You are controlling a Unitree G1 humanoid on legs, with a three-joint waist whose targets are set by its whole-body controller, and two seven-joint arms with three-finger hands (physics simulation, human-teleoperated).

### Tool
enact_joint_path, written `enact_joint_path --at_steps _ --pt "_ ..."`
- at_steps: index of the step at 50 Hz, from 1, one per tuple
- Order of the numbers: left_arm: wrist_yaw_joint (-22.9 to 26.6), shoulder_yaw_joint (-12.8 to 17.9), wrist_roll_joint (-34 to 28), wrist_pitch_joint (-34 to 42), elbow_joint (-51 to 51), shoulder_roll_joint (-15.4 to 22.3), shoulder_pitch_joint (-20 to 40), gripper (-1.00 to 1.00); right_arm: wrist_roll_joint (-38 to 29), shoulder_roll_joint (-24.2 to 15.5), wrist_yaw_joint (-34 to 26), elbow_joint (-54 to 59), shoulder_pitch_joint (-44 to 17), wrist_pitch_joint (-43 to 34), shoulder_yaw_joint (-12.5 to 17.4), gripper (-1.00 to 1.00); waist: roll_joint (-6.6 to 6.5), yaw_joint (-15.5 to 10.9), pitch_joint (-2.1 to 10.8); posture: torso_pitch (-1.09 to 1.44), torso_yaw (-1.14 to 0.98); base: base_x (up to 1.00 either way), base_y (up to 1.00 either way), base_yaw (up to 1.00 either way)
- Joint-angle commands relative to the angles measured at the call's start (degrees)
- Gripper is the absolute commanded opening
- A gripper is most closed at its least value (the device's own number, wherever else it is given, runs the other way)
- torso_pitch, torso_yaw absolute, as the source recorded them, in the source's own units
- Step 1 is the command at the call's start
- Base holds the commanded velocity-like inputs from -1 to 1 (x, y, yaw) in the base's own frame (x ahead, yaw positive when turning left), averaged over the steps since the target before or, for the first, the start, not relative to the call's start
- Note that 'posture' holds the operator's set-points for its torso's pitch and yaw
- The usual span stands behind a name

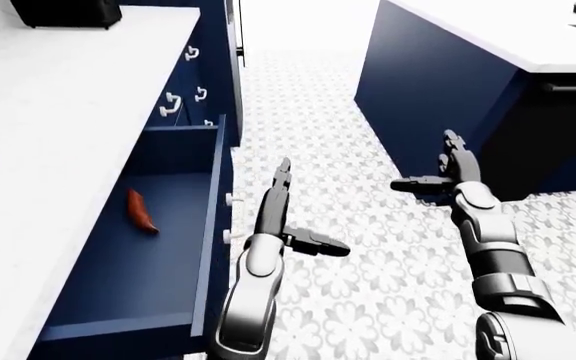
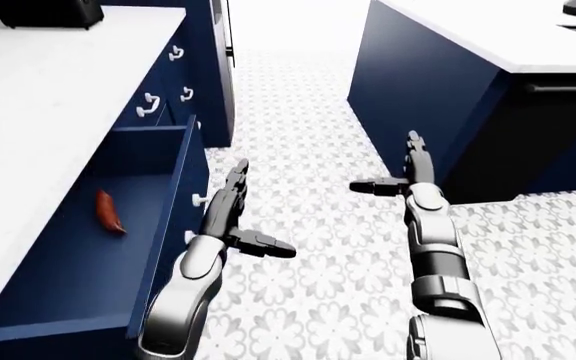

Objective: Close the right drawer.

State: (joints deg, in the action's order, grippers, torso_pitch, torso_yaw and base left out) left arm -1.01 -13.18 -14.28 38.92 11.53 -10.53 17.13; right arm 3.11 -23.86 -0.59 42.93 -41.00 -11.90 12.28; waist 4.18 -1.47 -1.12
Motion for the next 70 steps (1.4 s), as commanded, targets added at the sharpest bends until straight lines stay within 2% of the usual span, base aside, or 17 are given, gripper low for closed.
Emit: enact_joint_path --at_steps 1,11,14,33,51,58,70 --pt "-0.9 0.6 1.6 -6.0 -1.5 -0.2 1.4 1.00 0.0 -1.1 0.2 -1.7 -2.1 2.3 0.5 1.00 0.37 0.0 1.41 0.00 0.00 0.00 0.00 0.00" --pt "-1.9 3.2 5.5 -12.5 -8.6 1.5 0.8 1.00 -0.3 -0.8 0.4 -0.2 -2.7 3.1 0.1 1.00 -0.01 0.2 1.69 0.00 0.00 0.00 0.00 0.00" --pt "-2.0 3.3 6.3 -13.3 -7.6 2.1 -1.0 1.00 -0.5 -0.7 0.5 -0.9 -2.6 2.7 0.0 1.00 -0.15 0.2 1.85 0.00 0.00 0.00 0.00 0.00" --pt "-2.4 10.2 13.4 -29.5 -29.3 6.2 1.1 1.00 -0.6 -0.6 0.5 -0.9 -1.7 3.5 0.1 1.00 -0.71 0.3 2.00 0.00 0.00 0.00 0.00 0.00" --pt "-1.5 16.1 19.7 -34.0 -34.6 11.6 0.9 1.00 -0.9 -0.8 0.4 -3.6 -1.3 1.4 0.4 1.00 -1.70 0.9 2.10 0.00 0.00 0.00 0.00 0.00" --pt "-1.9 16.8 20.6 -31.6 -30.2 12.8 -0.5 1.00 -0.9 -0.7 0.4 -3.1 -1.2 1.9 0.4 1.00 -1.94 1.1 2.25 0.00 0.00 0.00 0.00 0.00" --pt "-1.8 18.7 21.6 -30.7 -28.6 14.7 -0.9 1.00 -1.0 -0.4 0.5 -2.6 -1.3 2.3 0.2 1.00 -1.84 1.1 2.10 0.00 0.00 0.00 0.00 0.00"
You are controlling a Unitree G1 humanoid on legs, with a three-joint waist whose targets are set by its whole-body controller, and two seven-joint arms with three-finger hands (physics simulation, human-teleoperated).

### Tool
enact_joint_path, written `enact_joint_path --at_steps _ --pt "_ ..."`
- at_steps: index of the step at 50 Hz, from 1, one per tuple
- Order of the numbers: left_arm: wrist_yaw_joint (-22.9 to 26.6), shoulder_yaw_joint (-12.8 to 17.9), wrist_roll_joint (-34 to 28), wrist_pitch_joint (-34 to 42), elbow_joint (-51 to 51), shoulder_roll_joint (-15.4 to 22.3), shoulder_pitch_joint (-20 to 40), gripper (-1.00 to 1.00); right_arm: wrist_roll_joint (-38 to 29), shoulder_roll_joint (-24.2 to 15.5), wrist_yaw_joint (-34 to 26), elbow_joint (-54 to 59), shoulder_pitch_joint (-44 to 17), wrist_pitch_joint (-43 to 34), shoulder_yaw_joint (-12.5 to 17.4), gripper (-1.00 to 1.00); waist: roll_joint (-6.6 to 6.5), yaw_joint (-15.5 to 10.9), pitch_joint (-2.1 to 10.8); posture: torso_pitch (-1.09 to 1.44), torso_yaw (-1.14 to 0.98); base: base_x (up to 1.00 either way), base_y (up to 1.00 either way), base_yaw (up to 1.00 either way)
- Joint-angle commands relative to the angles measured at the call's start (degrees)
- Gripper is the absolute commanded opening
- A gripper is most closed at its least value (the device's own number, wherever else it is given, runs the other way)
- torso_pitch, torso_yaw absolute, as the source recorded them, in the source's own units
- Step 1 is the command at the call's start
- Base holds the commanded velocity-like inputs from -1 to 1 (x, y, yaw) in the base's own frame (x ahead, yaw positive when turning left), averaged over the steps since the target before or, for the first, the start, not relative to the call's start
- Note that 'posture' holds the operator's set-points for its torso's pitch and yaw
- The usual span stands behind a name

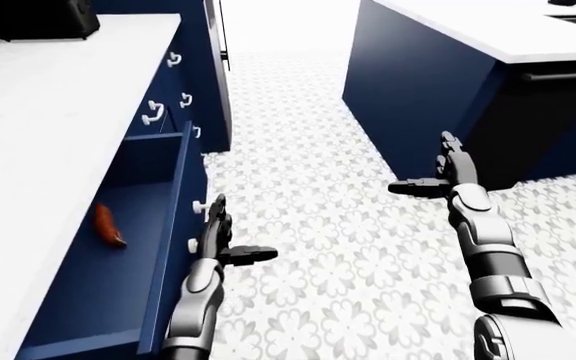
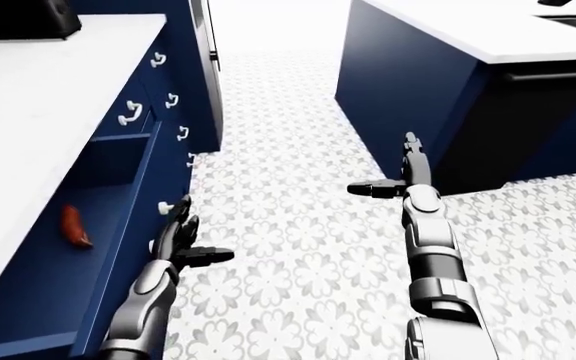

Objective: Close the right drawer.

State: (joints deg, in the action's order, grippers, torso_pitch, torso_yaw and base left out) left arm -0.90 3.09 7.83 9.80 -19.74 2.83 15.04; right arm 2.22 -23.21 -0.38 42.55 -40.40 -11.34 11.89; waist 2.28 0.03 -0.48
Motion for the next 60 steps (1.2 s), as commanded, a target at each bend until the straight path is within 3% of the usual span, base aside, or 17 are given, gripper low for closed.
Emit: enact_joint_path --at_steps 1,60 --pt "-1.9 2.7 -0.4 -1.2 3.1 1.6 1.1 1.00 -0.1 -1.0 0.3 -2.1 -1.9 1.8 0.5 1.00 0.08 -0.4 1.44 0.00 0.00 0.00 0.00 0.00" --pt "-0.4 16.1 9.6 2.9 7.9 12.7 -2.6 1.00 -0.9 -0.6 0.3 -8.4 -1.2 -2.8 0.6 1.00 -0.80 -0.4 1.04 0.00 0.00 0.00 0.00 0.00"
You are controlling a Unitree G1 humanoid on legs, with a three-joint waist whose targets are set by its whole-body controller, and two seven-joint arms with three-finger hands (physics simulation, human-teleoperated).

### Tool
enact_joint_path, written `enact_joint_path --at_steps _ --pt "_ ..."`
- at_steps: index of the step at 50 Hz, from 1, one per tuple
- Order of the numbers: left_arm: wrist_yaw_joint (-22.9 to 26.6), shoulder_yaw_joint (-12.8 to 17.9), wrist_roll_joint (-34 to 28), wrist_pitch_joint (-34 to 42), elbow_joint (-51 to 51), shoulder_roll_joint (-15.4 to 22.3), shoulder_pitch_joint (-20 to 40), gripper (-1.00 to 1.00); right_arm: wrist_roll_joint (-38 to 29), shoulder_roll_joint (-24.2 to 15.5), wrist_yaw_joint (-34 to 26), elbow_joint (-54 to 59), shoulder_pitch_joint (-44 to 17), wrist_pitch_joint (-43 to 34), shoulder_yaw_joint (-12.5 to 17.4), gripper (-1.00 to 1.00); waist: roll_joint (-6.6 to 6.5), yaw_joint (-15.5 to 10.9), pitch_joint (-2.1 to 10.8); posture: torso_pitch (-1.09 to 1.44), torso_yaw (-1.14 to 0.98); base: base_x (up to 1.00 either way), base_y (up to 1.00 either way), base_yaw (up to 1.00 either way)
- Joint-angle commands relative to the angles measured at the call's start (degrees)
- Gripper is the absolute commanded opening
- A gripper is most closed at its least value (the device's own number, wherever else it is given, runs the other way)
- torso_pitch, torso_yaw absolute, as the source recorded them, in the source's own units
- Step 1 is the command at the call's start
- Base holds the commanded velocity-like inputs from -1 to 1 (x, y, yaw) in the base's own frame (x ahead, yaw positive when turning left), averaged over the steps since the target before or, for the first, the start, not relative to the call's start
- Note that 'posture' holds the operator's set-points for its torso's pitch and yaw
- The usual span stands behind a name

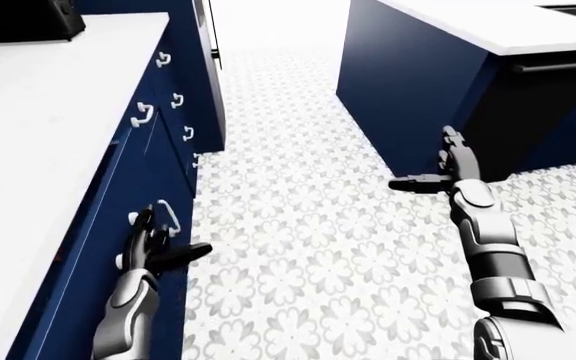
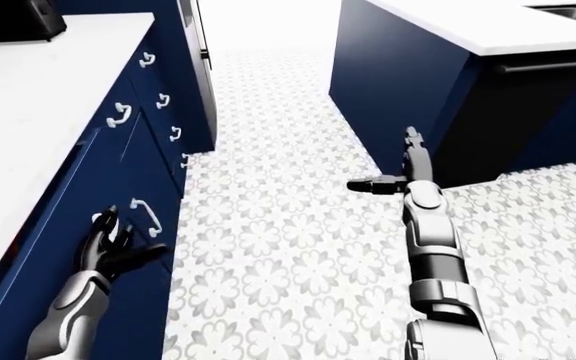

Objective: Close the right drawer.

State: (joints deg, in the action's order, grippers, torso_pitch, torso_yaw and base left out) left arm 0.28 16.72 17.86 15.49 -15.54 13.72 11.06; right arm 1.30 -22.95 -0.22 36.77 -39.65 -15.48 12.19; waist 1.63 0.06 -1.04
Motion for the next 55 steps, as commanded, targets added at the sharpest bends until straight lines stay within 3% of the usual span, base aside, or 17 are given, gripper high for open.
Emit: enact_joint_path --at_steps 1,34,55 --pt "-1.6 2.8 -0.2 -2.5 4.1 2.0 1.2 1.00 0.0 -0.8 0.1 -2.8 -1.9 1.4 0.3 1.00 -0.19 -0.4 1.64 0.00 0.00 0.00 0.00 0.00" --pt "-0.4 12.2 4.8 0.9 4.0 9.7 -0.1 1.00 -1.0 -0.4 0.1 -6.7 -1.6 -1.4 0.3 1.00 -0.59 -0.4 1.05 0.00 0.00 0.00 0.00 0.00" --pt "1.1 15.4 7.5 -2.4 -3.5 13.6 -0.5 1.00 -1.4 -0.2 0.0 -8.4 -1.5 -2.8 0.3 1.00 -1.03 -0.4 0.78 0.00 0.00 0.00 0.00 0.00"
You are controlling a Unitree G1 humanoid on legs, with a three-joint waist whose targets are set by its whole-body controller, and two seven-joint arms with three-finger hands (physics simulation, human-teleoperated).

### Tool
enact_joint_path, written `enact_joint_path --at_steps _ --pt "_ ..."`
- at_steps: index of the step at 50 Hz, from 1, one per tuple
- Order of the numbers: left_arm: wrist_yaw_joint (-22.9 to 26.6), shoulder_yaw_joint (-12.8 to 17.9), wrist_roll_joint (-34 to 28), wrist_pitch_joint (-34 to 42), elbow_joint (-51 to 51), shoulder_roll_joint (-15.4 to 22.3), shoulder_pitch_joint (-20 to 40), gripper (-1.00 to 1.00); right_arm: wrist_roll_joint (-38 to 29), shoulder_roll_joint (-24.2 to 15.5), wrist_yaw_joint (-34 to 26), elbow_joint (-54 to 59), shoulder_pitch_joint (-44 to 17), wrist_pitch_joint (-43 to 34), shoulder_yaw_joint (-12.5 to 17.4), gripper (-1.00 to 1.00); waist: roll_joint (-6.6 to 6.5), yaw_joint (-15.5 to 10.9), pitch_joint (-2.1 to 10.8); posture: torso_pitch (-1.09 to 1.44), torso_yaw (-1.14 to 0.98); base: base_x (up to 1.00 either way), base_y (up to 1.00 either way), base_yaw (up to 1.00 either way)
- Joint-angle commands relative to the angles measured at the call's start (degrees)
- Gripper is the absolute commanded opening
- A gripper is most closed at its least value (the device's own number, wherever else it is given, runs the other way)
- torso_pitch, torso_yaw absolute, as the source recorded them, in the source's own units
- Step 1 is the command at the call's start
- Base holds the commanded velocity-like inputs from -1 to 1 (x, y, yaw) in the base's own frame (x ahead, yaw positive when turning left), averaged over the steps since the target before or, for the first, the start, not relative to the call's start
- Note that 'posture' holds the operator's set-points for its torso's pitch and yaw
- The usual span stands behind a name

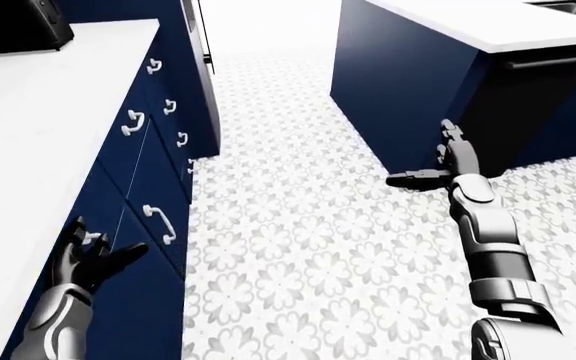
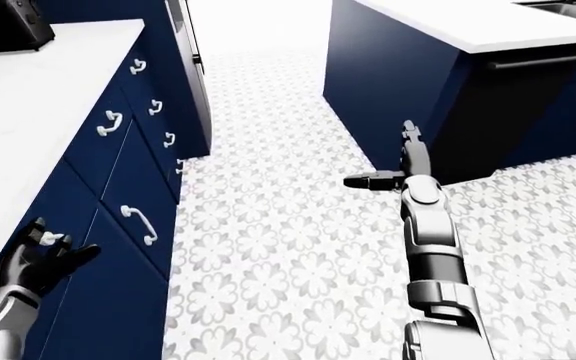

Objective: Close the right drawer.

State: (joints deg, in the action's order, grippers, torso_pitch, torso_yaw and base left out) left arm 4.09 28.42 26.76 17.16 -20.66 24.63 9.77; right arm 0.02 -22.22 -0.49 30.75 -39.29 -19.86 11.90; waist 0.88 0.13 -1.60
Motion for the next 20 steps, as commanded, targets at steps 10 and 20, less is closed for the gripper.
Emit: enact_joint_path --at_steps 10,20 --pt "-1.5 4.2 -0.7 -7.4 -3.9 4.5 0.5 1.00 -0.3 -0.7 0.3 -4.1 -1.3 0.6 0.6 1.00 -0.55 -0.2 1.18 0.00 0.00 0.00 0.00 0.00" --pt "-0.9 5.7 0.7 -8.0 -5.5 6.2 -0.7 1.00 -0.4 -0.9 0.2 -5.3 -1.3 -0.4 0.7 1.00 -0.92 0.3 1.14 0.00 0.00 0.00 0.00 0.00"
